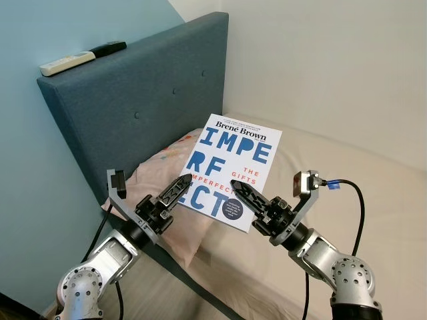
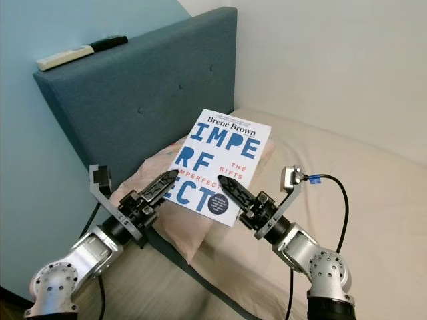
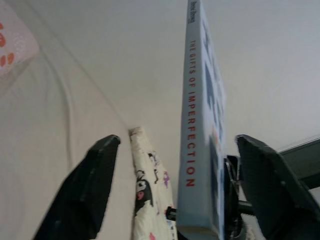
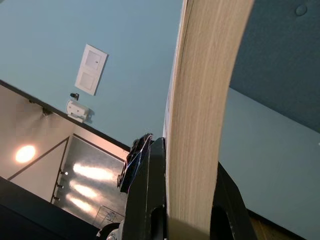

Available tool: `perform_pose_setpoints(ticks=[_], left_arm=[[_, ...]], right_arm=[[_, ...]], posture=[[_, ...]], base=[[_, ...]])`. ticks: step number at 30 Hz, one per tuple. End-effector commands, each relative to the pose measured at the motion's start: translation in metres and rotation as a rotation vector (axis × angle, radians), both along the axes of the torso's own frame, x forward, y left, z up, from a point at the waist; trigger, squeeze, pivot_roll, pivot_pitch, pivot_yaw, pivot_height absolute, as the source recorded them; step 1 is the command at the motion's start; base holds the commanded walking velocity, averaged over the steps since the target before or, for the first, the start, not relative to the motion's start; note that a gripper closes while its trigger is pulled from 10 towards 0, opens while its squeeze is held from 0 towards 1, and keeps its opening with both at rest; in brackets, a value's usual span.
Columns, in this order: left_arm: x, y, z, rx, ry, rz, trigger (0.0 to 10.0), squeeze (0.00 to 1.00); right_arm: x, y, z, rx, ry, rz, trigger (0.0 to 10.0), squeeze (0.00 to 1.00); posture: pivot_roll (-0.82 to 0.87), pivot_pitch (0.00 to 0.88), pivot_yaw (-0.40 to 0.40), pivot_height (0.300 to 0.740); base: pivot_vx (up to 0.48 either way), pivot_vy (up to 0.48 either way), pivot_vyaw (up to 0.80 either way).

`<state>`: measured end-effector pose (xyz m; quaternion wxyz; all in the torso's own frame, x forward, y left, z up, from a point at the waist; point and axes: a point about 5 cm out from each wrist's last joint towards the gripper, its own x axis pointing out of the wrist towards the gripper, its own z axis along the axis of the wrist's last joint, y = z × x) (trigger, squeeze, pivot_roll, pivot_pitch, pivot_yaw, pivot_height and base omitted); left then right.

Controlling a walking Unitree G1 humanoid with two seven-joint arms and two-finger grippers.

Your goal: Clean up the room

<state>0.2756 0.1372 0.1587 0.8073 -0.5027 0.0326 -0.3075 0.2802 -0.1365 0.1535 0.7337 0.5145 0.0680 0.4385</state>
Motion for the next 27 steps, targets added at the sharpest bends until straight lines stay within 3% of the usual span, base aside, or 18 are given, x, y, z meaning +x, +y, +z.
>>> perform_pose_setpoints(ticks=[1,4,5,6,7,8,9,13,15,17,18,19,20,22,23,24,25,27], left_arm=[[0.006,0.015,-0.013,0.053,0.056,0.111,10.0,0.00],[0.008,0.021,-0.015,0.065,0.067,0.159,10.0,0.00],[0.013,0.037,-0.015,0.034,0.074,0.260,10.0,0.00],[0.013,0.037,-0.015,0.034,0.074,0.260,10.0,0.00],[0.016,0.050,-0.013,0.015,0.070,0.332,10.0,0.00],[0.016,0.063,-0.010,0.015,0.049,0.383,10.0,0.00],[0.016,0.063,-0.010,0.015,0.049,0.383,10.0,0.00],[0.017,0.091,-0.001,0.044,0.000,0.496,10.0,0.00],[0.017,0.091,-0.001,0.044,0.000,0.496,10.0,0.00],[0.018,0.112,0.000,0.099,0.003,0.587,10.0,0.00],[0.018,0.112,0.000,0.099,0.003,0.587,10.0,0.00],[0.020,0.115,-0.005,0.216,0.032,0.612,10.0,0.00],[0.020,0.115,-0.005,0.216,0.032,0.612,10.0,0.00],[0.021,0.103,-0.019,0.485,0.066,0.560,10.0,0.00],[0.021,0.103,-0.019,0.485,0.066,0.560,10.0,0.00],[0.021,0.091,-0.029,0.648,0.062,0.518,10.0,0.00],[0.021,0.091,-0.029,0.648,0.062,0.518,10.0,0.00],[0.016,0.064,-0.052,0.898,0.066,0.424,10.0,0.00]], right_arm=[[0.002,-0.001,0.004,0.011,-0.022,-0.012,0.0,0.00],[0.002,-0.001,0.004,0.006,-0.023,-0.016,0.0,0.00],[0.004,-0.005,0.003,-0.018,-0.021,-0.032,0.0,0.00],[0.004,-0.005,0.003,-0.018,-0.021,-0.032,0.0,0.00],[0.005,-0.008,0.002,-0.046,-0.023,-0.044,2.2,0.00],[0.009,-0.012,-0.002,-0.114,-0.011,-0.071,10.0,0.00],[0.009,-0.012,-0.002,-0.114,-0.011,-0.071,10.0,0.00],[0.024,-0.031,-0.011,-0.280,0.037,-0.199,10.0,0.00],[0.024,-0.031,-0.011,-0.280,0.037,-0.199,10.0,0.00],[0.040,-0.051,-0.021,-0.507,0.088,-0.339,10.0,0.00],[0.040,-0.051,-0.021,-0.507,0.088,-0.339,10.0,0.00],[0.046,-0.058,-0.025,-0.667,0.096,-0.365,10.0,0.00],[0.046,-0.058,-0.025,-0.667,0.096,-0.365,10.0,0.00],[0.050,-0.065,-0.028,-0.904,0.069,-0.353,10.0,0.00],[0.050,-0.065,-0.028,-0.904,0.069,-0.353,10.0,0.00],[0.049,-0.065,-0.030,-1.024,0.023,-0.315,10.0,0.00],[0.049,-0.065,-0.030,-1.024,0.023,-0.315,10.0,0.00],[0.046,-0.060,-0.036,-1.284,-0.129,-0.217,10.0,0.00]], posture=[[0.00,0.076,0.013,0.740],[0.00,0.074,0.013,0.740],[0.00,0.076,0.013,0.740],[0.00,0.076,0.013,0.740],[0.00,0.074,0.010,0.740],[0.00,0.075,0.009,0.740],[0.00,0.075,0.009,0.740],[0.00,0.076,0.009,0.740],[0.00,0.076,0.009,0.740],[0.00,0.079,0.007,0.740],[0.00,0.079,0.007,0.740],[0.00,0.081,0.005,0.740],[0.00,0.081,0.005,0.740],[0.00,0.084,0.005,0.740],[0.00,0.084,0.005,0.740],[0.00,0.085,0.005,0.740],[0.00,0.085,0.005,0.740],[-0.01,0.089,0.011,0.740]], base=[[0.000,0.000,0.00],[0.000,0.000,0.00],[0.000,0.000,0.00],[0.000,0.000,0.00],[0.000,0.000,0.00],[0.000,0.000,0.00],[0.000,0.000,0.00],[0.000,0.000,0.00],[0.000,0.000,0.00],[0.000,0.000,0.00],[0.000,0.000,0.00],[0.000,0.000,0.00],[0.000,0.000,0.00],[0.000,0.000,0.00],[0.000,0.000,0.00],[0.000,0.000,0.00],[0.000,0.000,0.00],[0.000,0.000,0.00]])
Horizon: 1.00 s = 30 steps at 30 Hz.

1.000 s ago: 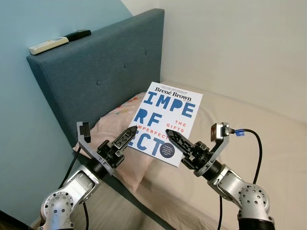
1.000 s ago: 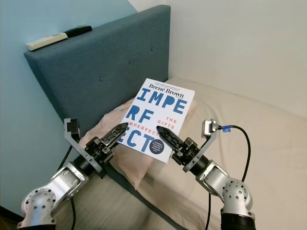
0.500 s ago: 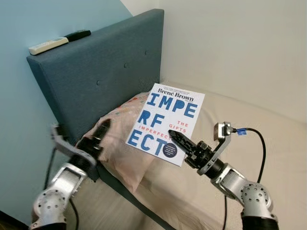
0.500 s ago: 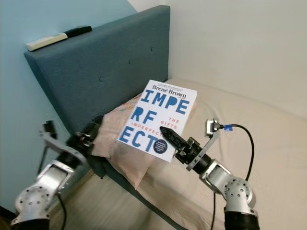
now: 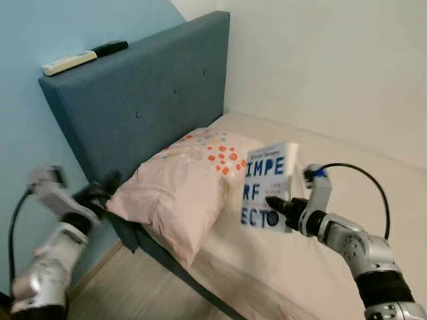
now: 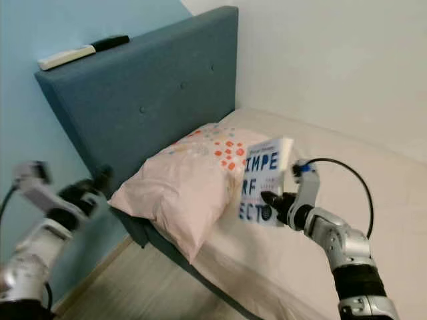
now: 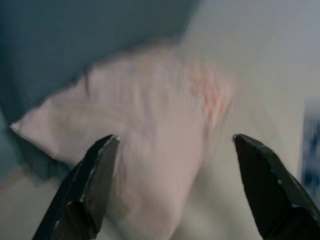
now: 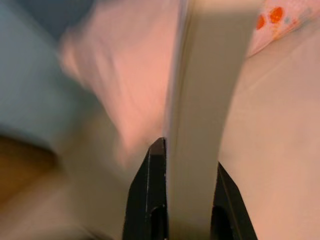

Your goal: Clean up the room

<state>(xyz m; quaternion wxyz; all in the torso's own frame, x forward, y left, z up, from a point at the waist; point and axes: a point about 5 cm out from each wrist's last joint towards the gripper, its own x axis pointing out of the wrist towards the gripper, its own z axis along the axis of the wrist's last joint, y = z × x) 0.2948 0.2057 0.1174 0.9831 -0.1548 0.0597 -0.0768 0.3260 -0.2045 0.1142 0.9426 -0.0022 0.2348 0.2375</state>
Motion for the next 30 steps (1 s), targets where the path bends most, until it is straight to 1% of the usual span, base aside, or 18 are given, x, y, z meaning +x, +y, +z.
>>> perform_pose_setpoints(ticks=[1,2,3,5,8,9,13,14,17,18,20,23,26,30], left_arm=[[-0.006,-0.015,-0.022,0.181,0.066,-0.036,10.0,0.00],[-0.006,-0.015,-0.022,0.181,0.066,-0.036,10.0,0.00],[-0.008,-0.023,-0.031,0.257,0.082,-0.028,10.0,0.00],[-0.011,-0.032,-0.044,0.317,0.120,0.006,10.0,0.00],[-0.012,-0.036,-0.046,0.310,0.123,0.017,10.0,0.00],[-0.016,-0.042,-0.048,0.297,0.118,0.041,10.0,0.00],[-0.019,-0.047,-0.051,0.295,0.122,0.043,10.0,0.00],[-0.021,-0.052,-0.053,0.309,0.115,0.030,10.0,0.00],[-0.022,-0.055,-0.054,0.315,0.112,0.022,10.0,0.00],[-0.024,-0.058,-0.056,0.321,0.110,0.017,10.0,0.00],[-0.024,-0.059,-0.056,0.328,0.110,0.014,10.0,0.00],[-0.025,-0.060,-0.058,0.342,0.110,0.007,10.0,0.00],[-0.024,-0.060,-0.058,0.358,0.104,0.002,10.0,0.00],[-0.024,-0.061,-0.058,0.360,0.102,-0.003,10.0,0.00]], right_arm=[[0.000,0.011,0.000,-0.184,-0.102,0.139,10.0,0.00],[0.000,0.011,0.000,-0.184,-0.102,0.139,10.0,0.00],[0.001,0.017,-0.001,-0.256,-0.172,0.157,10.0,0.00],[0.002,0.027,-0.003,-0.286,-0.281,0.118,10.0,0.00],[0.002,0.032,-0.007,-0.281,-0.299,0.092,10.0,0.00],[0.001,0.039,-0.015,-0.262,-0.311,0.034,10.0,0.00],[-0.002,0.045,-0.023,-0.227,-0.287,0.014,10.0,0.00],[-0.005,0.047,-0.030,-0.188,-0.260,0.000,10.0,0.00],[-0.007,0.047,-0.033,-0.167,-0.246,-0.010,10.0,0.00],[-0.009,0.045,-0.038,-0.143,-0.238,-0.042,10.0,0.00],[-0.009,0.044,-0.039,-0.138,-0.236,-0.051,10.0,0.00],[-0.009,0.042,-0.040,-0.158,-0.253,-0.063,10.0,0.00],[-0.008,0.040,-0.040,-0.138,-0.254,-0.077,10.0,0.00],[-0.009,0.039,-0.041,-0.123,-0.234,-0.057,10.0,0.00]], posture=[[-0.02,0.091,0.008,0.740],[-0.02,0.091,0.008,0.740],[-0.02,0.093,0.004,0.740],[-0.02,0.095,0.001,0.740],[-0.02,0.096,0.001,0.740],[-0.02,0.097,0.002,0.740],[-0.02,0.100,0.000,0.740],[-0.02,0.105,0.002,0.740],[-0.02,0.105,0.002,0.740],[-0.02,0.108,0.007,0.740],[-0.02,0.108,0.008,0.740],[-0.02,0.109,0.009,0.740],[-0.02,0.109,0.009,0.740],[-0.02,0.110,0.009,0.740]], base=[[0.000,0.000,0.00],[0.000,0.000,0.00],[0.000,0.000,0.00],[0.000,0.000,0.00],[0.000,0.000,0.00],[0.000,0.000,0.00],[0.000,0.000,0.00],[0.000,0.000,0.00],[0.000,0.000,0.00],[0.000,0.000,0.00],[0.000,0.000,0.00],[0.000,0.000,0.00],[0.000,0.000,0.00],[0.000,0.000,0.00]])
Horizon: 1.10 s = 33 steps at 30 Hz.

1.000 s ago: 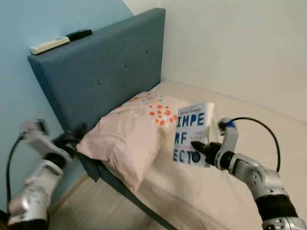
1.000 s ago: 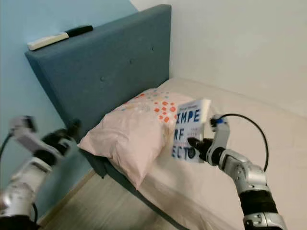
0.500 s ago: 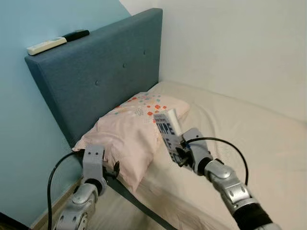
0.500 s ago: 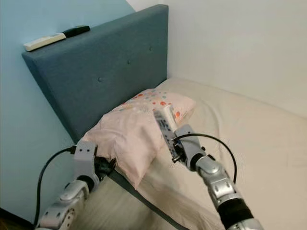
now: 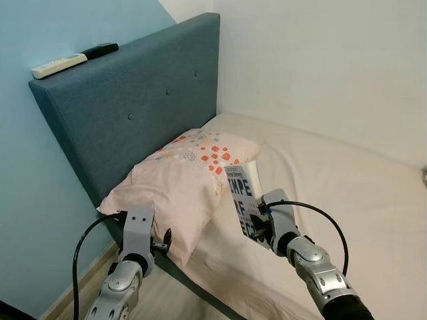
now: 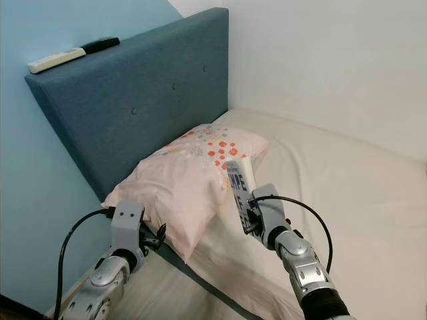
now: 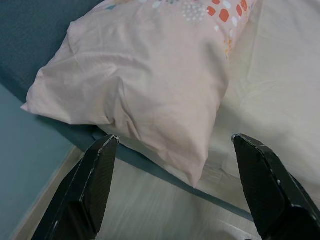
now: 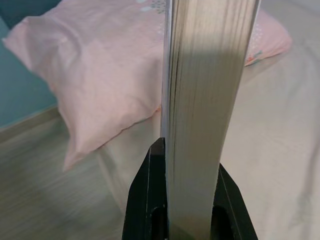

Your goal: Clean up the room

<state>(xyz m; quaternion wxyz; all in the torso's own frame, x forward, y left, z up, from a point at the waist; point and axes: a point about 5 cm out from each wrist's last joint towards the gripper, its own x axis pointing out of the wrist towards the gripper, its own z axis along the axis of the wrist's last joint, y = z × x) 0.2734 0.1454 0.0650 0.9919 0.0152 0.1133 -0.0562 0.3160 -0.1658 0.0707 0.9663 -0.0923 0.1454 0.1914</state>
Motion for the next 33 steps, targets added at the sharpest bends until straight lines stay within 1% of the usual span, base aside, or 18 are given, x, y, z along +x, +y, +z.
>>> perform_pose_setpoints(ticks=[1,6,7,9,16,17,19,30,32,33], left_arm=[[-0.0027,-0.0012,-0.0057,0.012,0.018,-0.006,10.0,0.00],[-0.0028,-0.0015,-0.0060,0.014,0.017,-0.008,10.0,0.00],[-0.0028,-0.0014,-0.0061,0.014,0.018,-0.008,10.0,0.00],[-0.0027,-0.0011,-0.0061,0.015,0.018,-0.007,10.0,0.00],[-0.0024,-0.0010,-0.0052,0.021,0.013,-0.009,10.0,0.00],[-0.0023,-0.0005,-0.0049,0.019,0.012,-0.006,10.0,0.00],[-0.0023,-0.0004,-0.0049,0.019,0.012,-0.005,10.0,0.00],[-0.0016,0.0020,-0.0042,0.017,0.012,-0.001,10.0,0.00],[-0.0014,0.0023,-0.0041,0.017,0.015,-0.002,10.0,0.00],[-0.0016,0.0022,-0.0043,0.018,0.016,-0.003,10.0,0.00]], right_arm=[[0.0016,-0.0008,0.0027,0.025,-0.005,0.012,10.0,0.00],[0.0037,-0.0067,0.0047,0.040,0.019,0.041,10.0,0.00],[0.0041,-0.0076,0.0051,0.023,0.016,0.052,10.0,0.00],[0.0043,-0.0082,0.0048,0.007,0.016,0.061,10.0,0.00],[0.0035,-0.0077,0.0030,0.004,0.017,0.061,10.0,0.00],[0.0029,-0.0070,0.0021,0.047,0.023,0.042,10.0,0.00],[0.0027,-0.0069,0.0018,0.060,0.025,0.036,10.0,0.00],[0.0036,-0.0079,0.0017,0.080,0.030,0.010,10.0,0.00],[0.0042,-0.0087,0.0005,0.097,0.035,-0.026,10.0,0.00],[0.0046,-0.0101,-0.0013,0.114,0.041,-0.065,10.0,0.00]], posture=[[-0.02,0.110,0.009,0.740],[-0.02,0.112,0.006,0.740],[-0.02,0.112,0.004,0.740],[-0.02,0.113,0.003,0.740],[-0.02,0.111,0.002,0.740],[-0.02,0.109,0.004,0.740],[-0.02,0.109,0.004,0.740],[-0.02,0.105,0.002,0.740],[-0.02,0.103,0.002,0.740],[-0.02,0.102,0.002,0.740]], base=[[0.000,0.000,0.00],[0.000,0.000,0.00],[0.000,0.000,0.00],[0.000,0.000,0.00],[0.000,0.000,0.00],[0.000,0.000,0.00],[0.000,0.000,0.00],[0.000,0.000,0.00],[0.000,0.000,0.00],[0.000,0.000,0.00]])
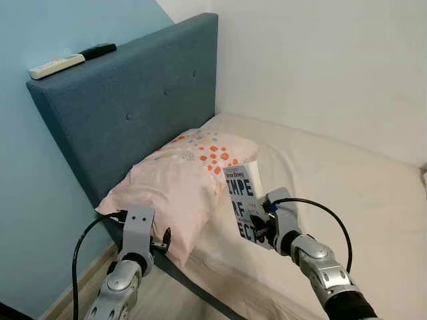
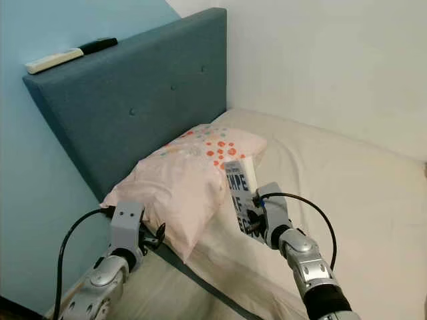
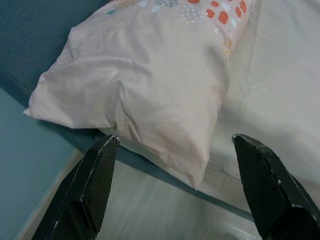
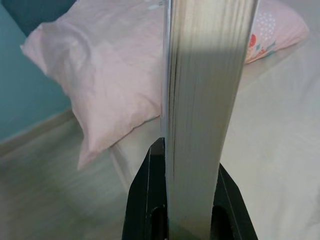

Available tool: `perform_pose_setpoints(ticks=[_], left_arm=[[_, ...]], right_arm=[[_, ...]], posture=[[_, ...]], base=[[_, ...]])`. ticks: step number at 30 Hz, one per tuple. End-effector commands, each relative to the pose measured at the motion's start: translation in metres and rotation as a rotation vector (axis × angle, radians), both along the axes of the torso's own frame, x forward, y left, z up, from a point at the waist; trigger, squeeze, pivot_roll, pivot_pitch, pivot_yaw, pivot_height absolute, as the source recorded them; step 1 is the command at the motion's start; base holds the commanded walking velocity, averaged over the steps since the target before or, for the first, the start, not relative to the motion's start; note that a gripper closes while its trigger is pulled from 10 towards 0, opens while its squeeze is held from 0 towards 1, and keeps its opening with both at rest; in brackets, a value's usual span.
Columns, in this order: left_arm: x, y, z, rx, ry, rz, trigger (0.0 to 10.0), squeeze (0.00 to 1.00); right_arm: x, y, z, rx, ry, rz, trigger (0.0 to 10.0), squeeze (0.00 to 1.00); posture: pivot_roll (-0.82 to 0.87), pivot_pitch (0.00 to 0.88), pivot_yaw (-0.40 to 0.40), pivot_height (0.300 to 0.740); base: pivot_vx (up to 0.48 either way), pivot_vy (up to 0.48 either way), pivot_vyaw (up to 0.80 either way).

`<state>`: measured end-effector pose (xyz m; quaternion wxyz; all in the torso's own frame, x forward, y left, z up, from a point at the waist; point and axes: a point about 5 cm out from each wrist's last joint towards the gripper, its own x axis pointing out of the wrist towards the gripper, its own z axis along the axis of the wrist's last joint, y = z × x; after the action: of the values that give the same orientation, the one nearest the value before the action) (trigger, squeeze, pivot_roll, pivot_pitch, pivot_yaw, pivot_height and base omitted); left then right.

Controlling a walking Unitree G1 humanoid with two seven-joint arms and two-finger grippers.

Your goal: Clean up the room

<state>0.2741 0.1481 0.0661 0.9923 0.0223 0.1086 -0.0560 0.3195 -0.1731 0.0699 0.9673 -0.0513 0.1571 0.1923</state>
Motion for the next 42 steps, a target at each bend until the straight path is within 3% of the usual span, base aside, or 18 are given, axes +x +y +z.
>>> perform_pose_setpoints(ticks=[1,23,42], left_arm=[[-0.0023,-0.0005,-0.0054,0.005,0.027,-0.001,10.0,0.00],[-0.0032,0.0013,-0.0070,0.016,0.033,-0.006,10.0,0.00],[-0.0007,0.0036,-0.0051,0.031,0.034,-0.010,10.0,0.00]], right_arm=[[0.0011,-0.0031,-0.0010,0.041,0.007,-0.060,10.0,0.00],[0.0004,-0.0071,-0.0013,0.063,0.010,-0.085,10.0,0.00],[0.0063,-0.0092,0.0059,0.075,-0.011,-0.092,10.0,0.00]], posture=[[-0.02,0.102,0.002,0.735],[-0.02,0.107,0.006,0.647],[-0.01,0.126,0.015,0.637]], base=[[0.000,0.000,0.00],[0.000,0.000,0.00],[0.000,0.000,0.00]])
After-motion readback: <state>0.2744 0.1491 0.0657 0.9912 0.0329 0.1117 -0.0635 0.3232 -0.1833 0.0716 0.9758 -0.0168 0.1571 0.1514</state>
